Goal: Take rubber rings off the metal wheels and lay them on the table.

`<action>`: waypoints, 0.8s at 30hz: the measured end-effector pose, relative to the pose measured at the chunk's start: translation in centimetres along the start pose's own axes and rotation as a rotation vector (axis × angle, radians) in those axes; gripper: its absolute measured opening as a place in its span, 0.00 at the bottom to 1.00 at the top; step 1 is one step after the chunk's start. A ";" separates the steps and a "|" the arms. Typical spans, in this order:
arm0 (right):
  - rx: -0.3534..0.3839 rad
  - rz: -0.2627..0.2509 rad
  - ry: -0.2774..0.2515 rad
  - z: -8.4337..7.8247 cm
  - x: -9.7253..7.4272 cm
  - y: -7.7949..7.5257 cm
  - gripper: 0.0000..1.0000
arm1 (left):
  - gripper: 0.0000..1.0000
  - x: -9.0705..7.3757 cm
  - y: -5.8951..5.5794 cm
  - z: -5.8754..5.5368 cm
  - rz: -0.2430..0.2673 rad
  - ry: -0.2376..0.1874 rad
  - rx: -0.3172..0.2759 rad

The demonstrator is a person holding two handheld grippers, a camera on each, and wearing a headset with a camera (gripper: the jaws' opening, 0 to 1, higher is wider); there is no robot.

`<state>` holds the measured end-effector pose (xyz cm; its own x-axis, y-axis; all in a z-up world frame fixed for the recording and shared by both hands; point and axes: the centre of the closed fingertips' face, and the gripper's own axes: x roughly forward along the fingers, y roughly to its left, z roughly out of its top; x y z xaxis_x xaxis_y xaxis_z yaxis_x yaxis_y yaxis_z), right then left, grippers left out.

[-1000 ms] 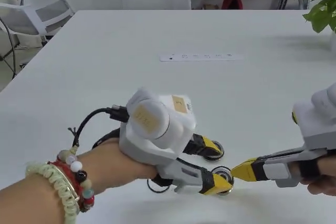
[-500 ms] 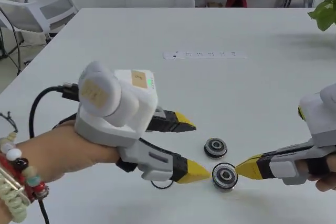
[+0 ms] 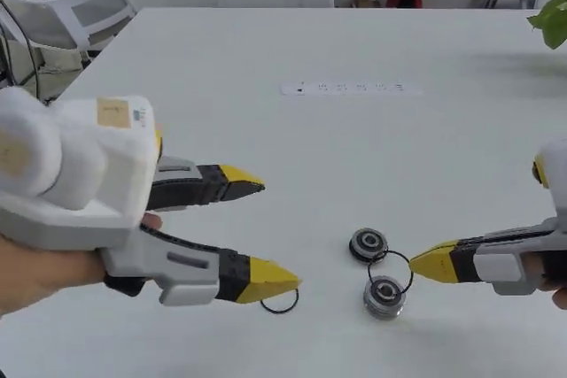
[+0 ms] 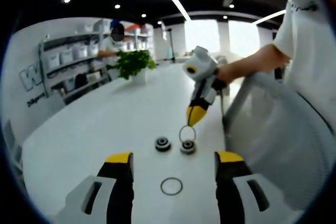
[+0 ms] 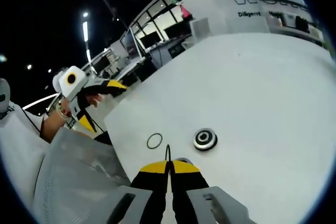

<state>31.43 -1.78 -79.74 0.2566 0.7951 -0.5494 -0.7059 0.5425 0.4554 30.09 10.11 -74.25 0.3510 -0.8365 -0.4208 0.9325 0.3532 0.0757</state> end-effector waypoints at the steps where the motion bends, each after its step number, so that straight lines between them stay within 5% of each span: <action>1: -0.003 0.001 -0.006 0.2 -0.2 0.1 0.00 | 0.65 -0.3 0.0 -0.1 0.007 -0.001 -0.002; 14: -0.011 0.005 -0.074 2.4 -2.3 0.9 0.00 | 0.77 -4.4 1.6 -0.7 0.145 -0.049 -0.070; 24: -0.034 -0.005 -0.118 4.6 -4.3 1.5 0.00 | 0.82 -6.4 1.8 -2.1 0.196 -0.033 -0.091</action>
<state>32.28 -3.12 -73.47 0.3349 0.8197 -0.4646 -0.7260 0.5388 0.4272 29.31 16.96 -73.29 0.5289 -0.7610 -0.3756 0.8351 0.5454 0.0709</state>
